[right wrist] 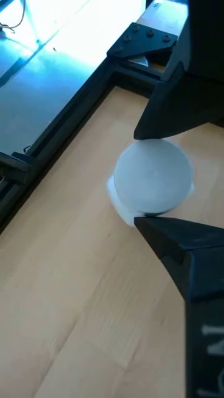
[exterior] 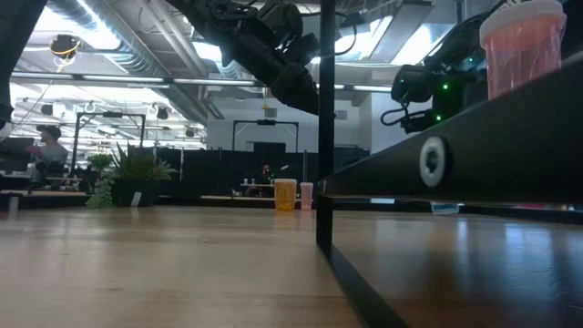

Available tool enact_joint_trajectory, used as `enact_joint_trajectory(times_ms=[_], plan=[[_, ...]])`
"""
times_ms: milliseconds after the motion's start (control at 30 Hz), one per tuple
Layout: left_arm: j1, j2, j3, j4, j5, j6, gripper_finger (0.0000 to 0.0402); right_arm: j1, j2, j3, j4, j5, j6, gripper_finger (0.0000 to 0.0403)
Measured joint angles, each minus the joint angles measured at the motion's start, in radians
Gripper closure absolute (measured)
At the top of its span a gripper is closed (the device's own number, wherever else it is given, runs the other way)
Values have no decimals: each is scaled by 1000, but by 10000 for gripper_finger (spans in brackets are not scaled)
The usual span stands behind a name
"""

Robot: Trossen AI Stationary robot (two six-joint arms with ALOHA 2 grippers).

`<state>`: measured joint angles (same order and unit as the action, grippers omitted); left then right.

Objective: Pick and place medicine bottles onto shelf by color
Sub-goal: Put the white pill bottle on the shelf aligned with the other white pill bottles

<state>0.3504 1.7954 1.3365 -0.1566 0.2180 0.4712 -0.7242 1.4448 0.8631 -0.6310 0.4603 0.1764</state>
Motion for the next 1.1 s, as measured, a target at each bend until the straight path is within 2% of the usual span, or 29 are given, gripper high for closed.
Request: enact_joint_trajectory(times_ms=[267,767,1100], plan=[[0,0,0,0,0,0,182,-12,0,0,-49,0,1,192],[0,0,0,-1,0,1,182,-52,-1,-1,-54,-2,-50,192],[0,0,0,0,0,0,182,-53,-1,-1,-54,0,-29,192]])
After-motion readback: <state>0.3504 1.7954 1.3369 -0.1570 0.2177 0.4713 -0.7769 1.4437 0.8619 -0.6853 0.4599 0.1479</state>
